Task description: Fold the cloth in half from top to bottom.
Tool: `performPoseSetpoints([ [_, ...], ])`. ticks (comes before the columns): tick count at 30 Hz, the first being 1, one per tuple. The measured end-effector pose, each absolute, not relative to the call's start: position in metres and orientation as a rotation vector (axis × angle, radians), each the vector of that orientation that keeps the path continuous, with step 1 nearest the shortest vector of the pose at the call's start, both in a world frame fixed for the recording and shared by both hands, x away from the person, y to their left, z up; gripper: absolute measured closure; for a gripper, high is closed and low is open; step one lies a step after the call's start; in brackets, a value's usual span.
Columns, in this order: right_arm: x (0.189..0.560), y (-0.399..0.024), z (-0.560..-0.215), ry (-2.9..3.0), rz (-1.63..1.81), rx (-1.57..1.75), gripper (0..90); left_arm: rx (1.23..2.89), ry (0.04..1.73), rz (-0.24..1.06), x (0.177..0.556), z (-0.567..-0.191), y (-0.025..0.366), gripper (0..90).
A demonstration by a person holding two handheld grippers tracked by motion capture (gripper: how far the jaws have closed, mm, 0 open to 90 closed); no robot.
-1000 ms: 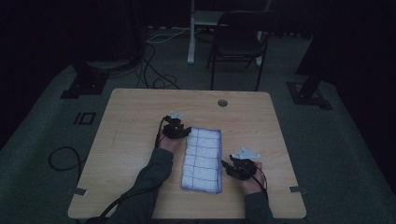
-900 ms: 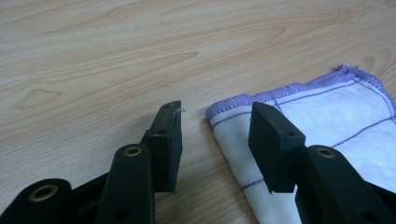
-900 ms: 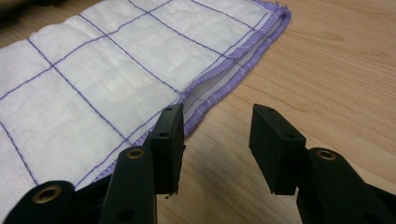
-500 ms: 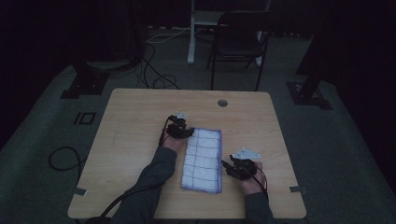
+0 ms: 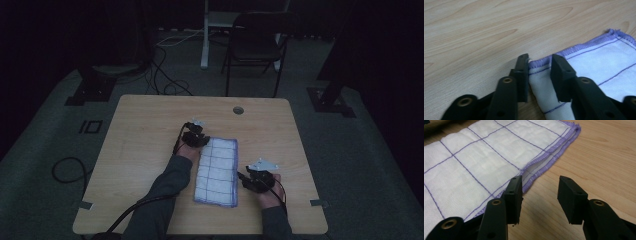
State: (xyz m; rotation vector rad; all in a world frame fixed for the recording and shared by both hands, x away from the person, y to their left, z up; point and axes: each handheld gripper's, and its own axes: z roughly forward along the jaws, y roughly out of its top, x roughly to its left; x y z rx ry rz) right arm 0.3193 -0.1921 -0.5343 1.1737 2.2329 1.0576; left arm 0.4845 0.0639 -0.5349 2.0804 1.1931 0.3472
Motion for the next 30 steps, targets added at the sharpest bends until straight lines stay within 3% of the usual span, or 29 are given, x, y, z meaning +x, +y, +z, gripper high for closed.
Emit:
performPoseSetpoints([
  [5,0.321,-0.192,-0.534,2.23,1.06,1.176,55.3,2.081,1.187,0.302,0.486,-0.535,0.064,80.9],
  [9,0.322,-0.192,-0.532,2.222,1.075,1.179,55.3,2.077,1.197,0.287,0.486,-0.534,0.064,84.0],
  [30,0.356,-0.183,-0.511,2.115,1.159,1.201,56.3,2.037,1.245,0.252,0.486,-0.534,0.075,85.1],
])
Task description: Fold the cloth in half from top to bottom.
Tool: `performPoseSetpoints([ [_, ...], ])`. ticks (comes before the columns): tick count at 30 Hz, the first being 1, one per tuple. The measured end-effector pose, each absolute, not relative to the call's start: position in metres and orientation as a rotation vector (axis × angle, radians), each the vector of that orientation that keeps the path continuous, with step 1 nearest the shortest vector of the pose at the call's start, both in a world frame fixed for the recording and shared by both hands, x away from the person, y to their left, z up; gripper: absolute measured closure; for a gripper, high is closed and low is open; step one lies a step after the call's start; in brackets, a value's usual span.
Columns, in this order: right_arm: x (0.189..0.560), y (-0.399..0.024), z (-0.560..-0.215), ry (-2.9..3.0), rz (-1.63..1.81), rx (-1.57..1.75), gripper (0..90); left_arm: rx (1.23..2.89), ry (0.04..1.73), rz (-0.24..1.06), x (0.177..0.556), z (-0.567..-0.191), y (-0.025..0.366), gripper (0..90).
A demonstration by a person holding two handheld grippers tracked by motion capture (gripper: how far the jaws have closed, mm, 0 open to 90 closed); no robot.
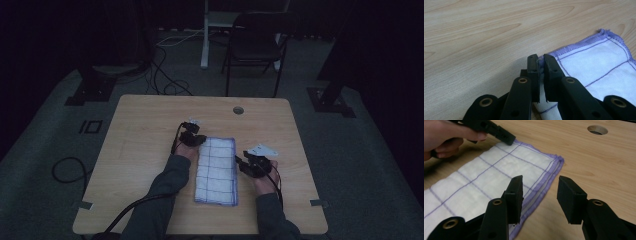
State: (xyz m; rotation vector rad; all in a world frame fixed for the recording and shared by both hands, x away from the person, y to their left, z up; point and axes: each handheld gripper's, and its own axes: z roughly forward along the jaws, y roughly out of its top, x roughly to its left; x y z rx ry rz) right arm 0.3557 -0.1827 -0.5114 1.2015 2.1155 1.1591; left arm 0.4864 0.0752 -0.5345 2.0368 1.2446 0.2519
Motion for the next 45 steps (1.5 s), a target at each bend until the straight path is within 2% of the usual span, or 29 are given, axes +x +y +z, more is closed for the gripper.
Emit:
performPoseSetpoints([
  [14,0.411,-0.163,-0.523,2.15,1.079,1.264,55.8,2.039,1.238,0.258,0.486,-0.535,0.076,85.0],
  [22,0.439,-0.153,-0.534,2.184,1.027,1.323,50.5,2.042,1.236,0.265,0.485,-0.535,0.076,84.9],
  [33,0.468,-0.145,-0.541,2.182,0.987,1.39,48.3,2.036,1.233,0.276,0.483,-0.536,0.076,84.9],
  [38,0.467,-0.142,-0.541,2.188,0.964,1.37,53.0,2.033,1.233,0.285,0.482,-0.536,0.075,84.9],
  [45,0.466,-0.139,-0.539,2.226,0.993,1.364,73.4,2.038,1.23,0.295,0.481,-0.536,0.074,85.3],
])
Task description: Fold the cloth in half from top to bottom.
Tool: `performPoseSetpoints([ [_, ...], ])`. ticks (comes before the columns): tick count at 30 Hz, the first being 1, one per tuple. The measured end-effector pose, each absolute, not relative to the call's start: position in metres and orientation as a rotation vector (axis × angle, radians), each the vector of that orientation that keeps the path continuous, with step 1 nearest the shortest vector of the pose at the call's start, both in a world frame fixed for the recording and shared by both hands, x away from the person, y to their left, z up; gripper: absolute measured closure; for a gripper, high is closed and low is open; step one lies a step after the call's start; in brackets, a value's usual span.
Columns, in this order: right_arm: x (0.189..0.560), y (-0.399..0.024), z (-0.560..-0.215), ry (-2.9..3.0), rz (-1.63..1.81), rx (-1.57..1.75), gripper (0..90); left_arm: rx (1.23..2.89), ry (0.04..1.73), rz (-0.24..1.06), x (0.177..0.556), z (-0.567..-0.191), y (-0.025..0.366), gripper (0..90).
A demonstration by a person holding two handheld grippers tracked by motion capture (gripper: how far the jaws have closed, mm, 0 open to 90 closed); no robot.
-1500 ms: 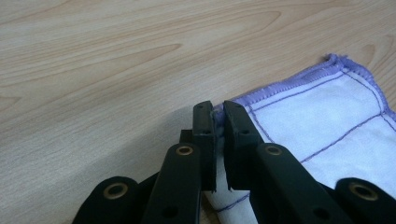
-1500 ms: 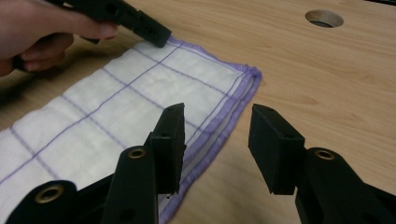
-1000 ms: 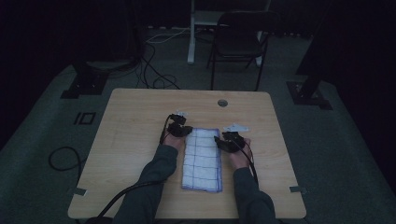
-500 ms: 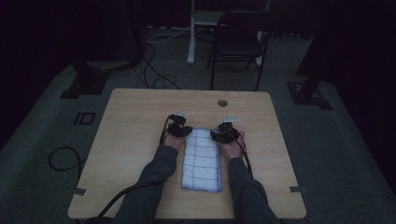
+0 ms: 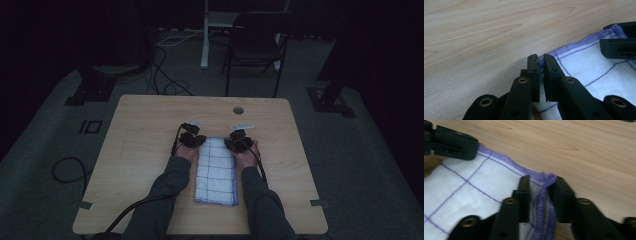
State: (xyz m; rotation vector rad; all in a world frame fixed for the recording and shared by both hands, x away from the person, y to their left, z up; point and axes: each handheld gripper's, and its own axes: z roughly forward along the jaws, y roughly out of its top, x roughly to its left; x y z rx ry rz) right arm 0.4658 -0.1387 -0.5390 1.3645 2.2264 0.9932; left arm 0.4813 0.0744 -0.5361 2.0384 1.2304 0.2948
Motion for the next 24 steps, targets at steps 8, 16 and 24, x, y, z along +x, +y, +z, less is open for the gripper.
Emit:
performPoseSetpoints([
  [8,0.47,-0.143,-0.538,2.231,1.048,1.421,83.1,2.027,1.224,0.297,0.482,-0.533,0.076,86.3],
  [16,0.47,-0.15,-0.528,2.195,1.117,1.399,83.0,1.992,1.192,0.322,0.482,-0.518,0.076,86.3],
  [24,0.469,-0.156,-0.516,2.174,1.16,1.366,82.9,1.967,1.167,0.341,0.481,-0.506,0.075,86.3],
])
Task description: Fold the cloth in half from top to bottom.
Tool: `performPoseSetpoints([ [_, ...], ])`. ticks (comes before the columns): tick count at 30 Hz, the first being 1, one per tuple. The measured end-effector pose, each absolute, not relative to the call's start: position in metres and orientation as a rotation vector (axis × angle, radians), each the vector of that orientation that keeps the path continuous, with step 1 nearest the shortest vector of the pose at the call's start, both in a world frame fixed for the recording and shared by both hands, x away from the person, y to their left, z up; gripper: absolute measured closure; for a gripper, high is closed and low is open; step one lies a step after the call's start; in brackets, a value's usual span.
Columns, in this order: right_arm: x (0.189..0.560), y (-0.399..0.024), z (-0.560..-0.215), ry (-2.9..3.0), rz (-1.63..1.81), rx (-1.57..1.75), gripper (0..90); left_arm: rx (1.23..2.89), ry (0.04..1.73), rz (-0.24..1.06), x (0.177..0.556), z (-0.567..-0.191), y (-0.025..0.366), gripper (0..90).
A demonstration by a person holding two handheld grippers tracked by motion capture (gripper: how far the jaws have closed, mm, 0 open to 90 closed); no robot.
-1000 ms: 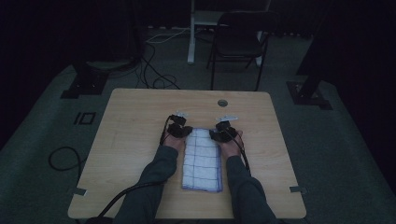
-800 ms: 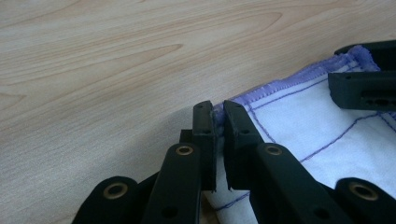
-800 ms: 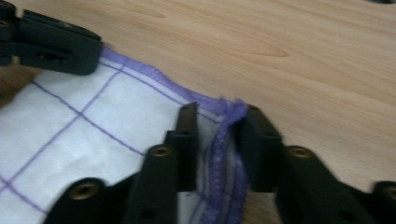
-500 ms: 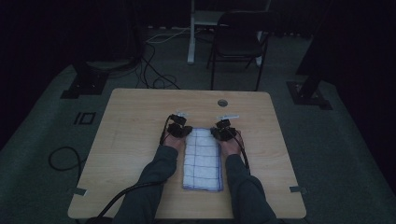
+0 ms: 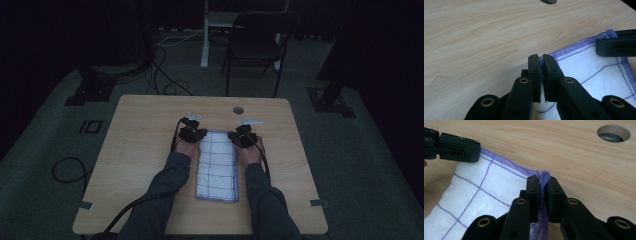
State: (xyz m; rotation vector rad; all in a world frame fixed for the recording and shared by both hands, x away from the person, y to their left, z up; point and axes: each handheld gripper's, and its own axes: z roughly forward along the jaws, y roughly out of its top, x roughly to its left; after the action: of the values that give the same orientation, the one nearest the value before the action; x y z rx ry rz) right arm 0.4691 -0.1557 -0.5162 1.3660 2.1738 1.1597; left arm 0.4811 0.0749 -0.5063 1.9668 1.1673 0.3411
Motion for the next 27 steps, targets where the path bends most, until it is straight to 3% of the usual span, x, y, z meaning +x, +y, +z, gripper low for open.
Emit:
performPoseSetpoints([
  [27,0.448,-0.165,-0.48,2.122,1.24,1.207,83.0,1.916,1.046,0.408,0.458,-0.468,0.078,86.3],
])
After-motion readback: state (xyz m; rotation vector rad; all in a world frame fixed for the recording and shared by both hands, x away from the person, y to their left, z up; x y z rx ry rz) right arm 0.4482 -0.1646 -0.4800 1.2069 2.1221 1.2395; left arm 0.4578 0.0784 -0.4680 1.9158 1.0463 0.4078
